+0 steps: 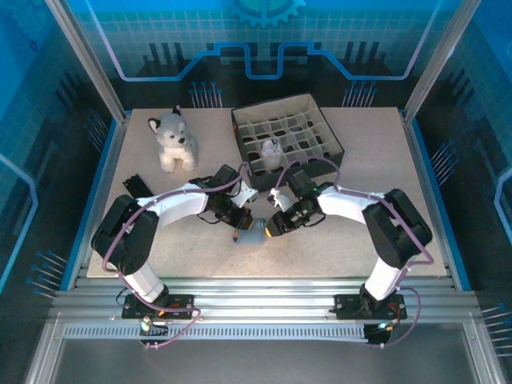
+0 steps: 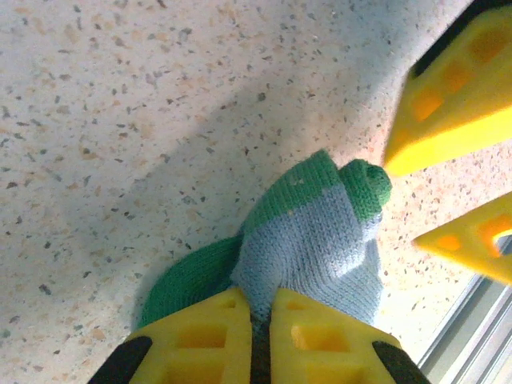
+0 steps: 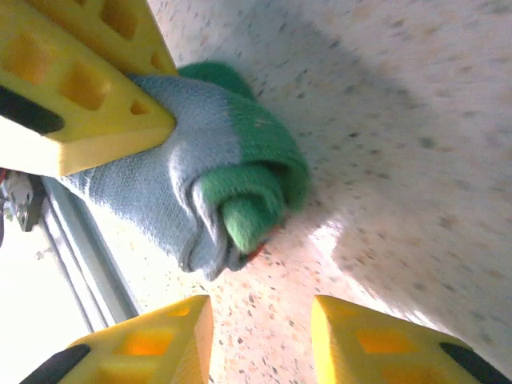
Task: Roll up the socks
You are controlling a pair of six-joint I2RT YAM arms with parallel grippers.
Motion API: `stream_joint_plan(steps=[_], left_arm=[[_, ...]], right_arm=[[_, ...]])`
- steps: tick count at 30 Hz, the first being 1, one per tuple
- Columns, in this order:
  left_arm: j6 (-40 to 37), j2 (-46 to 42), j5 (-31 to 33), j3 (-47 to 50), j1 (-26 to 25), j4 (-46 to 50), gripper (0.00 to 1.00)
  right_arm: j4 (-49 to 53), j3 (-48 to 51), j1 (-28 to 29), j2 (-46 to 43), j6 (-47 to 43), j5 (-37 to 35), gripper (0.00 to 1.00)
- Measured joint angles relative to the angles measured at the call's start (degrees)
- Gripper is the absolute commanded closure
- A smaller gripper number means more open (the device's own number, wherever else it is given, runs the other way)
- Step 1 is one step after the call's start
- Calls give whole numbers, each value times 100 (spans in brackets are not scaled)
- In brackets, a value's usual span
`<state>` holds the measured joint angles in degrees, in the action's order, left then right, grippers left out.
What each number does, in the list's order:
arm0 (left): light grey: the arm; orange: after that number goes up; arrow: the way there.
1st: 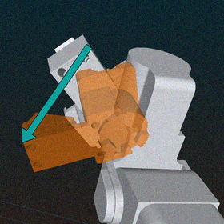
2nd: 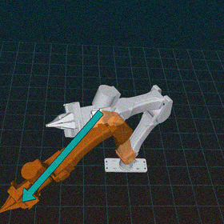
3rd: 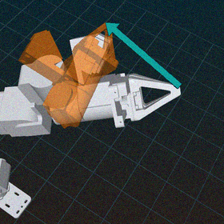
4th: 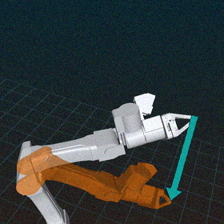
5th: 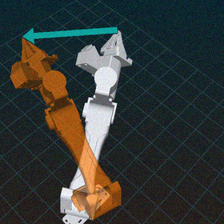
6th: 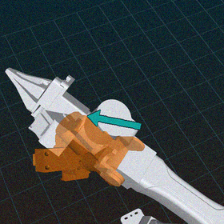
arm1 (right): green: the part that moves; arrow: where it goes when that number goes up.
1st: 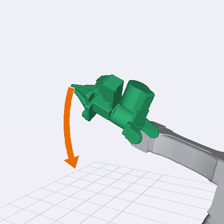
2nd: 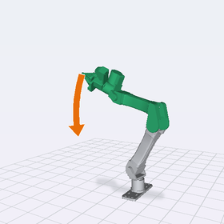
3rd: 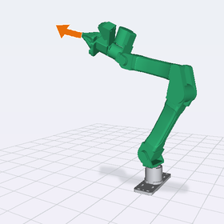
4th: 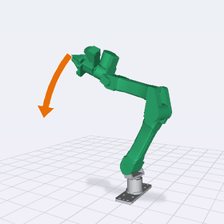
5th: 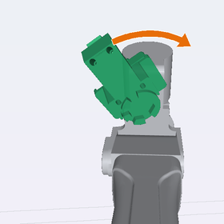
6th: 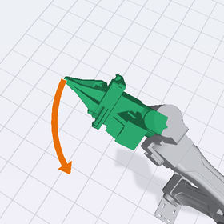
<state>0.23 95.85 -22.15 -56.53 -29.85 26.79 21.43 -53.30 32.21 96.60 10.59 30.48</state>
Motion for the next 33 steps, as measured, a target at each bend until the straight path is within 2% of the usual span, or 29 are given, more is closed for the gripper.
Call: stream_joint_plan(steps=[4, 9, 14, 19, 26, 33], left_arm=[[535, -63, 245, 109, -83, -127, 94], [1368, -516, 859, 632, -531, -588, 94], [2288, -988, 1604, 1152, -1104, -1078, 93], [3045, -1231, 2205, 1504, -1458, -1478, 93], [3775, -1416, 2439, 1939, -1582, -2028, 93], [4262, -1676, 2452, 2437, -1604, -2649, 93]], right_arm=[[-199, 308, -50, -785, 625, -553, 57], [-466, 837, 4, -1539, 1620, -1082, 54], [-634, 1434, 577, -2332, 2754, -1676, 48], [-874, 1775, 1231, -2894, 3827, -2275, 46], [-1486, 2295, 1746, -2702, 5224, -2688, 45], [-2170, 2304, 2065, -1969, 5943, -2865, 40]])
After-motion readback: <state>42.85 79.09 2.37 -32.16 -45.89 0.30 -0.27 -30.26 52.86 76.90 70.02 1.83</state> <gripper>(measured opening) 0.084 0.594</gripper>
